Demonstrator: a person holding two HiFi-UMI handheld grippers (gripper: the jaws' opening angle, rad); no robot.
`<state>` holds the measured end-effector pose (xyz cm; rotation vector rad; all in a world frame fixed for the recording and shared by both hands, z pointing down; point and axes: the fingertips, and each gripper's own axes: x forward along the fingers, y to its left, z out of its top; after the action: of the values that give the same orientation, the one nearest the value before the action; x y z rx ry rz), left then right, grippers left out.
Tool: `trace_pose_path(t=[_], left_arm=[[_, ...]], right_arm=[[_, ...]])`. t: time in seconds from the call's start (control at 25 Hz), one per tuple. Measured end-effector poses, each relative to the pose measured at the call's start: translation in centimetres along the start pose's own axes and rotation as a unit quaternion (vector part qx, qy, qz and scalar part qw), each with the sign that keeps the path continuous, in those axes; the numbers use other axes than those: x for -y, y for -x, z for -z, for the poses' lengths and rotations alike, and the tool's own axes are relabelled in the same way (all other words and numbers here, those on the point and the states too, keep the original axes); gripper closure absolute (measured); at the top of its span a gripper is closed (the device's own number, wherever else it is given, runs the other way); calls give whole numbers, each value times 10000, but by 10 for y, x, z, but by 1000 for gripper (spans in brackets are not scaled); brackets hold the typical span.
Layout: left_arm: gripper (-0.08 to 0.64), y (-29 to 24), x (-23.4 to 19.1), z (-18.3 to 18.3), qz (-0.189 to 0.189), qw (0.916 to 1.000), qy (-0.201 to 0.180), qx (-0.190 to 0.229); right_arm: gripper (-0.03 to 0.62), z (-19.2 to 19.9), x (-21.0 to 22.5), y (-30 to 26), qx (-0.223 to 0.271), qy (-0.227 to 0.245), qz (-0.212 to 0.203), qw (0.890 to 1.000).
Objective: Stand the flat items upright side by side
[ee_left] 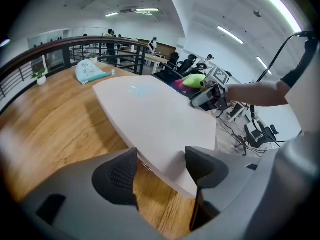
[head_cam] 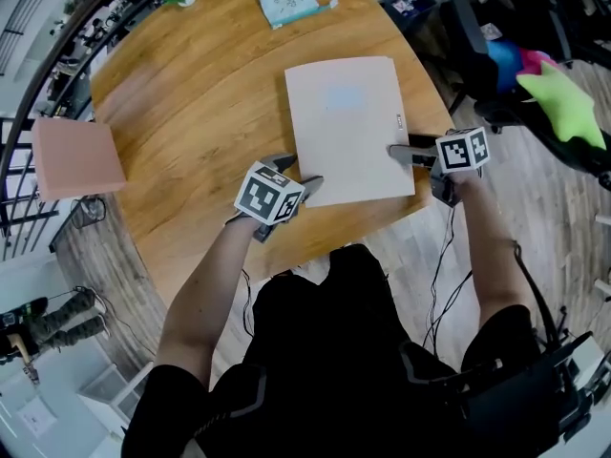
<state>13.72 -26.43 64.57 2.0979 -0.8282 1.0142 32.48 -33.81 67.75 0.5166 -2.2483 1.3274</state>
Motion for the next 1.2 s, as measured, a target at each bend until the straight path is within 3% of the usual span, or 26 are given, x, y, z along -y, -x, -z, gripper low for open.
trace_pose_path(t=[0.16, 0.24, 0.28, 0.32, 0.36, 0.4, 0.48, 0.52, 0.6, 0.72, 0.84, 1.08, 1.2], left_arm=[[247, 2, -1, 4, -159, 9997, -200, -30], [250, 8, 2, 0, -242, 9981, -537, 187], [333, 11, 9, -7, -302, 9951, -851, 396], [461, 13, 18, -16, -402, 9909, -1144, 587], [474, 13, 26, -25, -520, 9879, -1291, 689], [474, 11, 31, -31, -582, 9875, -1280, 718], [439, 9, 39, -29, -468, 9902, -1143, 646], [371, 11, 39, -22, -436, 9910, -1141, 544], [339, 23, 25, -10, -569, 9917, -1079, 407], [313, 54, -16, 12, -989, 9936, -264, 485], [279, 77, -55, 42, -1248, 9875, 816, 506], [242, 62, -87, 55, -615, 9662, 2386, 756], [232, 52, -91, 53, -380, 9648, 2494, 741]], right_arm=[[295, -3, -9, 2, 107, 438, 280, 9986], [299, -9, -22, 3, 392, 621, 261, 9970], [301, -13, -33, 3, 540, 736, 200, 9956], [315, -14, -47, -1, 596, 933, 152, 9937], [321, -13, -60, -9, 507, 1237, 214, 9908], [349, -9, -70, -19, 312, 1597, 442, 9857], [551, -1, -74, -38, 40, 2020, 962, 9746], [537, 0, -73, -43, 53, 1927, 995, 9762], [363, -4, -65, -44, 161, 1442, 791, 9862], [345, -7, -58, -41, 199, 913, 434, 9947], [288, -5, -64, -49, 124, 509, 10, 9986], [264, -23, -62, -76, -42, 198, -55, 9998], [265, -32, -56, -91, -232, 224, -12, 9995]])
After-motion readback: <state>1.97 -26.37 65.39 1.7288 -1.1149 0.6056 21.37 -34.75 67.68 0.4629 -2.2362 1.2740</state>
